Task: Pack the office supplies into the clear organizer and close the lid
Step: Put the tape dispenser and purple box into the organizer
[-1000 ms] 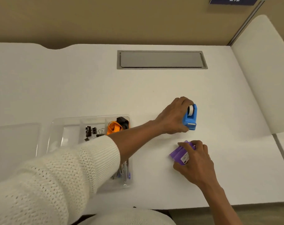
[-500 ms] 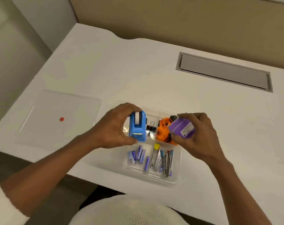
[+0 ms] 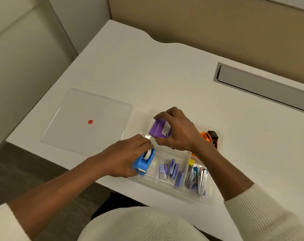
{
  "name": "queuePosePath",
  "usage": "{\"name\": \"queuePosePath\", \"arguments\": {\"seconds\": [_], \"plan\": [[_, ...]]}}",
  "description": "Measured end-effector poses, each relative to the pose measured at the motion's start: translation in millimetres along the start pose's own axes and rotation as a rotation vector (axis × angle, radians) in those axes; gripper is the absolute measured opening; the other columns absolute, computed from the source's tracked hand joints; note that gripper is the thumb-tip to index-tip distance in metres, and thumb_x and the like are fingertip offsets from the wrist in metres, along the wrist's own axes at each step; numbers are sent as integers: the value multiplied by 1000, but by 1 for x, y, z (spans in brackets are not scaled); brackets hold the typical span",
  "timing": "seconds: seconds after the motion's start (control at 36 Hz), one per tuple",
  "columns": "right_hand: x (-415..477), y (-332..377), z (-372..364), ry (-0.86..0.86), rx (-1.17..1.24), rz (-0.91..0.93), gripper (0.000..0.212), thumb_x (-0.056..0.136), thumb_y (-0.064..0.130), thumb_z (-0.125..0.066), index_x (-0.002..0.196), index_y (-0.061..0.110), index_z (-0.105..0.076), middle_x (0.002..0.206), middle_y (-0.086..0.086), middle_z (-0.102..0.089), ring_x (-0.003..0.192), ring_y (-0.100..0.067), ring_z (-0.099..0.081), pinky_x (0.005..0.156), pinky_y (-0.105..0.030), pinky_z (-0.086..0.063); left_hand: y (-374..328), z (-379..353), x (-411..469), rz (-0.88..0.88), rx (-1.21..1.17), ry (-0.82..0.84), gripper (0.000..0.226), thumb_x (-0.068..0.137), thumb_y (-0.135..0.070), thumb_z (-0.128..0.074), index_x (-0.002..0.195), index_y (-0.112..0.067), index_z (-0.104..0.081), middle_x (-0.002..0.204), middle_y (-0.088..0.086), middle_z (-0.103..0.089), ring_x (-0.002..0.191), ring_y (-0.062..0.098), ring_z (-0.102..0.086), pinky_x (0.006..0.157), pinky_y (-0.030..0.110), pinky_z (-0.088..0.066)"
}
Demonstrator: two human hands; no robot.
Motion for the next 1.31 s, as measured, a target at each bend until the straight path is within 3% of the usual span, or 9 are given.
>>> {"name": "queuePosePath", "arguments": {"seconds": [0.19, 0.39, 0.44, 0.53, 0.72, 0.86, 1.0, 1.14, 1.31], "plan": [[15, 1, -17, 87, -109, -9, 81, 69, 63, -80, 136, 32, -47, 129, -3, -48, 117, -22, -50, 82, -40, -59, 9, 2, 13, -1, 111, 98, 98, 61, -66, -85, 143, -39, -37, 141, -10, -56, 121, 18, -56, 96, 35, -54], [31, 1, -22, 134, -159, -31, 76, 68, 66, -77, 132, 33, -50, 123, -2, -50, 112, -22, -51, 74, -34, -51, 2, 6, 29, -82, 265, 155, 90, 61, -67, -85, 136, -33, -49, 129, -7, -64, 112, 23, -58, 90, 31, -44], [36, 2, -24, 144, -189, -38, 76, 68, 67, -75, 131, 33, -50, 121, -3, -51, 110, -22, -52, 73, -33, -48, -1, 7, 31, -87, 316, 146, 80, 66, -61, -86, 132, -30, -52, 124, -6, -68, 107, 24, -59, 83, 28, -36], [40, 5, -29, 161, -232, -48, 77, 68, 68, -74, 132, 33, -49, 123, -5, -52, 111, -23, -53, 75, -35, -51, -6, 5, 34, -100, 398, 117, 51, 79, -30, -82, 123, -23, -57, 115, -1, -71, 100, 25, -61, 78, 26, -29], [38, 4, -32, 105, -252, -62, 81, 67, 71, -71, 134, 31, -47, 126, -6, -51, 113, -25, -52, 75, -36, -55, -4, 5, 32, -56, 365, 48, 51, 70, -24, -90, 116, -19, -68, 110, 3, -74, 100, 26, -66, 78, 33, -57], [34, 6, -21, -25, -243, -24, 84, 66, 64, -79, 135, 27, -48, 128, -8, -50, 115, -25, -52, 75, -35, -55, -5, 11, 22, -57, 270, -196, 59, 54, -28, -100, 106, -15, -76, 98, 1, -77, 85, 20, -72, 75, 31, -61], [33, 10, -19, -36, -308, -17, 89, 63, 52, -87, 137, 24, -46, 134, -10, -49, 121, -29, -48, 82, -37, -55, -2, 17, 3, 176, 132, -451, 37, 70, -19, -93, 102, -10, -75, 103, 6, -72, 86, 21, -70, 62, 27, -60], [32, 12, -24, 2, -432, -9, 89, 66, 46, -87, 139, 20, -44, 137, -12, -48, 124, -31, -46, 88, -41, -53, 14, -1, -15, 526, -170, -430, 37, 83, -26, -84, 115, -13, -69, 102, 1, -73, 78, 18, -70, 66, 30, -59], [30, 15, -31, 12, -502, -22, 81, 65, 42, -87, 132, 16, -51, 133, -15, -50, 119, -33, -47, 89, -43, -52, 24, -15, -19, 711, -392, -447, 30, 86, -29, -82, 113, -19, -71, 90, -6, -72, 73, 13, -69, 72, 30, -63]]}}
Point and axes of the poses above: each hand's wrist, its own x-axis towards the middle knuckle, its own z-axis out of the back of the hand, y = z × x, the point moved 5 cm from there along x, towards the middle knuckle
